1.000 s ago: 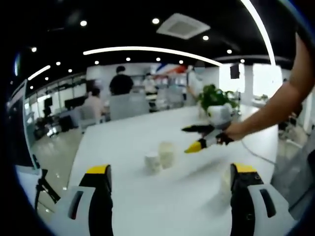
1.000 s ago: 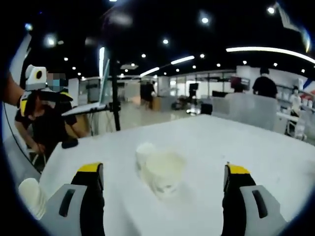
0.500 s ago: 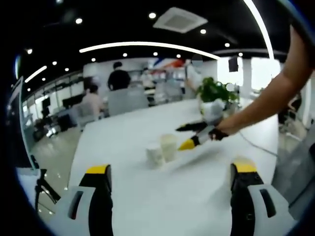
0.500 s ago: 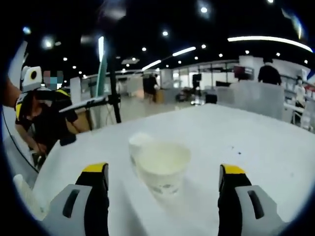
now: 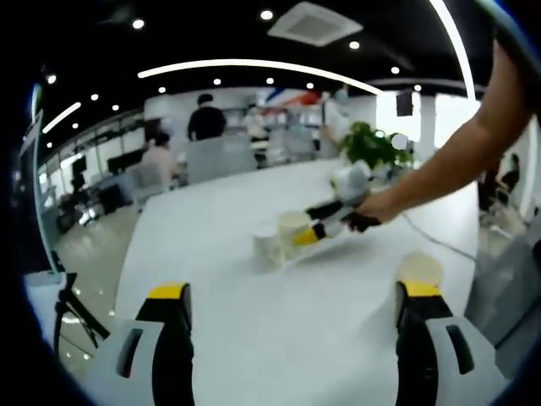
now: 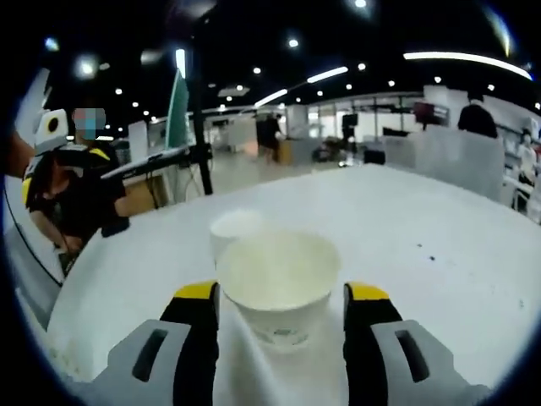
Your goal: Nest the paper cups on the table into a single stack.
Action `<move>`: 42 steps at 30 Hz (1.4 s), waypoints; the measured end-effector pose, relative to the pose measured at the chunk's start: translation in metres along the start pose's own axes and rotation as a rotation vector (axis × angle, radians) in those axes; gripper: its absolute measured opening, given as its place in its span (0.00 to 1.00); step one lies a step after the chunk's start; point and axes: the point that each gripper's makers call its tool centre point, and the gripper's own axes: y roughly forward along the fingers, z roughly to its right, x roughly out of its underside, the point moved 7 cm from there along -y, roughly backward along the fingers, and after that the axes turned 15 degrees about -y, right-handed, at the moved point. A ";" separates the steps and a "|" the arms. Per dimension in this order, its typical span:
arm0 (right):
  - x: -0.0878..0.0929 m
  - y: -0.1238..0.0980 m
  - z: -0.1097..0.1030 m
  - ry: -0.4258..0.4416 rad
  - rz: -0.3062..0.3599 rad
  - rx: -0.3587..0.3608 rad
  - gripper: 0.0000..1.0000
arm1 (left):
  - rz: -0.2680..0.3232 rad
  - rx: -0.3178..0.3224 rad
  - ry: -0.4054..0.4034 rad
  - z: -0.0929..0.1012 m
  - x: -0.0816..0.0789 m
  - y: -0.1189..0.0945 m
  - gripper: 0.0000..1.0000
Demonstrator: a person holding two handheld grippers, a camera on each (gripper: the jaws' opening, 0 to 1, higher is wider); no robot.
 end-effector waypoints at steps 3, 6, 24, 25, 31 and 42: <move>0.001 0.003 0.001 0.002 -0.003 -0.006 0.55 | -0.005 0.005 -0.007 -0.001 0.002 0.003 0.98; 0.000 0.002 0.001 -0.006 -0.005 -0.006 0.47 | -0.015 0.009 -0.010 0.000 0.005 0.006 0.98; -0.029 -0.015 0.011 0.027 0.071 0.056 0.41 | -0.014 0.034 -0.008 0.003 0.002 0.014 0.98; -0.031 -0.017 0.014 0.032 0.078 0.060 0.41 | -0.012 0.034 -0.007 0.002 0.002 0.014 0.98; -0.052 -0.032 0.026 0.020 0.091 0.080 0.41 | -0.003 0.042 -0.002 0.006 -0.005 0.015 0.98; -0.091 -0.062 0.046 0.002 0.115 0.127 0.40 | 0.010 0.043 -0.016 0.012 -0.013 0.009 0.98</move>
